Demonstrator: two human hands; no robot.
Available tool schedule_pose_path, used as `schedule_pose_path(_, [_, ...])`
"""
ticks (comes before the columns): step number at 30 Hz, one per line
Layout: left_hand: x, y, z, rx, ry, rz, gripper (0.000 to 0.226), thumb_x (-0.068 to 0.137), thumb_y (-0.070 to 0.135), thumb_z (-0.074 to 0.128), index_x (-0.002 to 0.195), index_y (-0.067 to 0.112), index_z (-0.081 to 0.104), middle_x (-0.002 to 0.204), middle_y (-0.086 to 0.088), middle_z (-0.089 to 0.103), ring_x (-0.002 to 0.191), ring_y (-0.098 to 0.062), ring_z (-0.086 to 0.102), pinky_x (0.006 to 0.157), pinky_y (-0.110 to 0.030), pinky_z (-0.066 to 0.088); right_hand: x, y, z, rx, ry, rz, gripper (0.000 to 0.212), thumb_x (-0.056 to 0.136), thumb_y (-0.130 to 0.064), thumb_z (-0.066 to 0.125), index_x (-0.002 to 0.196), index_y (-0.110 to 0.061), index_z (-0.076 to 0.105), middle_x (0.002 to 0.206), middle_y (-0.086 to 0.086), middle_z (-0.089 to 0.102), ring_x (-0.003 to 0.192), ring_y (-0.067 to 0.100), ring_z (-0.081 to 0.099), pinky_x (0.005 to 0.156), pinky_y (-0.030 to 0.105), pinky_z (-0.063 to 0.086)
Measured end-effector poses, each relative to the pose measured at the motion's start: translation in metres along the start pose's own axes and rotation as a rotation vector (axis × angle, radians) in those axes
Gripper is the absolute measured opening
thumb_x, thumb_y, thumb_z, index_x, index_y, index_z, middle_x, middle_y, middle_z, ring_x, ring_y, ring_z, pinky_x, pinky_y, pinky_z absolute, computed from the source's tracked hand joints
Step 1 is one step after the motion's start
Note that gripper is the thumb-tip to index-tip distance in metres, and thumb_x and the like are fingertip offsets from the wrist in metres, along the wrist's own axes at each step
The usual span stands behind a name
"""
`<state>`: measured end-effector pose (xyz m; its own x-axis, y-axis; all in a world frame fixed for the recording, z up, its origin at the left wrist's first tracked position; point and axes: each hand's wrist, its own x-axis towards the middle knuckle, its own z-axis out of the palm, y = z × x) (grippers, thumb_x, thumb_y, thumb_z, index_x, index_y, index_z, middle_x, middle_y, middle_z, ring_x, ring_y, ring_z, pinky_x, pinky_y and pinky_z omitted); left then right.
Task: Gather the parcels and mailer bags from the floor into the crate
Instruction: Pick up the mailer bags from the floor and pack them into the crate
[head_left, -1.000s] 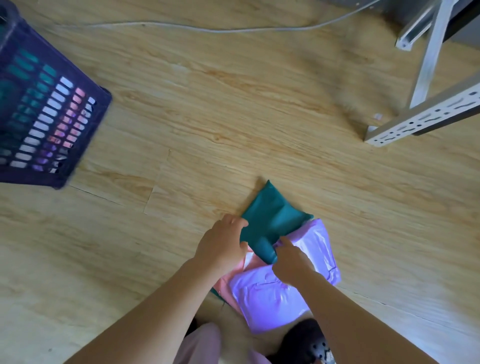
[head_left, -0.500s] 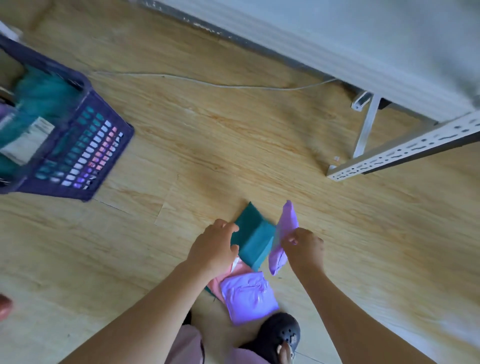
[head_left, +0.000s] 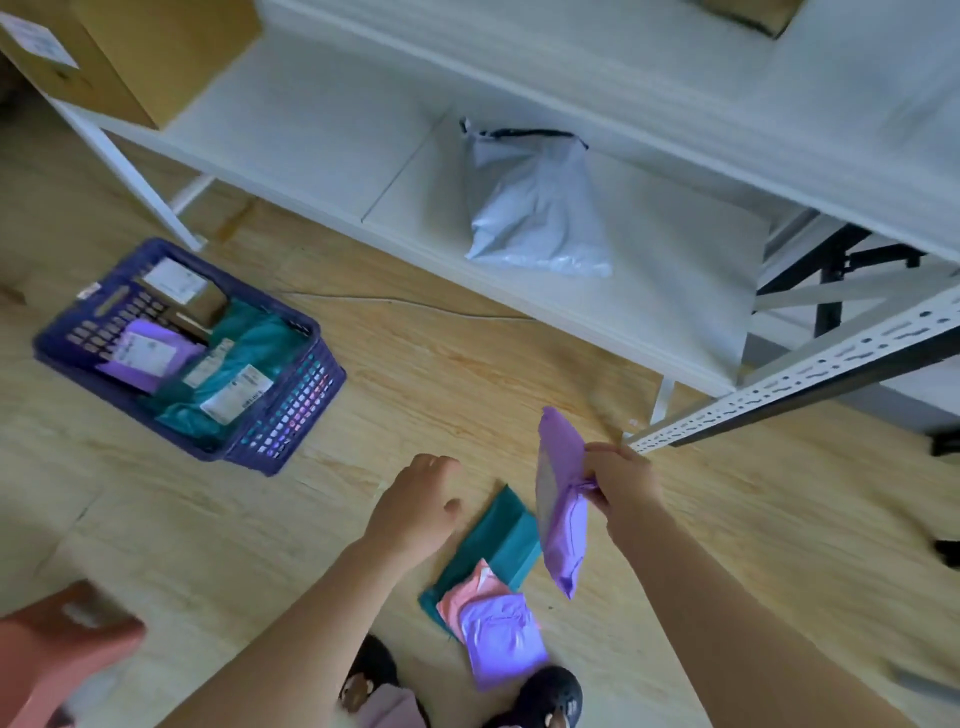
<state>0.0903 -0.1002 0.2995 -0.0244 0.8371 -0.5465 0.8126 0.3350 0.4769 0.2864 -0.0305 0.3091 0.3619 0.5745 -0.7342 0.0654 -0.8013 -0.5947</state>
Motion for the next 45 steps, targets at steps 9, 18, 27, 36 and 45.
schedule_pose_path(9, [-0.092, 0.016, -0.147, -0.059, 0.233, 0.059, 0.053, 0.091, 0.019, 0.057, 0.140, 0.015, 0.036, 0.140, -0.005, 0.041, 0.130, -0.020, 0.041, 0.102, -0.031, 0.038, -0.140, -0.102, -0.003, 0.371, -0.415, 0.060, 0.057, 0.063, 0.016, 0.016, 0.100, -0.001, 0.055, 0.066, 0.006, 0.037, 0.026, 0.007, 0.022, 0.027, 0.013, 0.020])
schedule_pose_path(18, [-0.152, 0.005, -0.227, -1.150, 0.220, -0.219, 0.024, 0.096, 0.028, 0.052, 0.114, 0.012, 0.053, 0.113, -0.005, 0.059, 0.095, -0.018, 0.054, 0.072, -0.029, 0.043, -0.259, -0.147, 0.039, 0.497, -0.731, -0.007, 0.050, 0.051, 0.009, 0.024, 0.085, -0.003, 0.057, 0.051, 0.005, 0.054, 0.030, 0.010, 0.026, 0.035, 0.014, 0.021])
schedule_pose_path(27, [-0.174, -0.053, -0.287, -1.185, 0.387, -0.123, 0.048, 0.086, 0.009, 0.065, 0.130, 0.009, 0.045, 0.127, -0.014, 0.058, 0.104, -0.026, 0.060, 0.086, -0.038, 0.050, -0.300, -0.162, 0.093, 0.151, -0.455, -0.260, 0.038, 0.073, 0.013, 0.030, 0.070, -0.008, 0.061, 0.050, 0.005, 0.044, 0.033, 0.012, 0.035, 0.034, 0.013, 0.032])
schedule_pose_path(36, [-0.204, -0.059, -0.338, -0.153, 0.663, 0.192, 0.092, 0.082, 0.033, 0.069, 0.151, 0.022, 0.009, 0.157, -0.002, 0.014, 0.144, -0.022, 0.018, 0.113, -0.042, 0.029, -0.333, -0.178, 0.130, -0.083, -0.422, -0.528, 0.038, 0.076, 0.018, 0.036, 0.074, -0.009, 0.063, 0.055, 0.008, 0.048, 0.030, 0.011, 0.042, 0.037, 0.015, 0.040])
schedule_pose_path(45, [-0.179, -0.067, -0.371, 0.382, 0.574, 0.243, 0.052, 0.078, 0.033, 0.064, 0.126, 0.019, 0.048, 0.119, -0.001, 0.055, 0.109, -0.022, 0.052, 0.084, -0.031, 0.038, -0.337, -0.205, 0.193, -0.193, -0.521, -0.672, 0.038, 0.068, 0.020, 0.043, 0.066, -0.010, 0.066, 0.039, 0.005, 0.051, 0.041, 0.018, 0.045, 0.047, 0.023, 0.043])
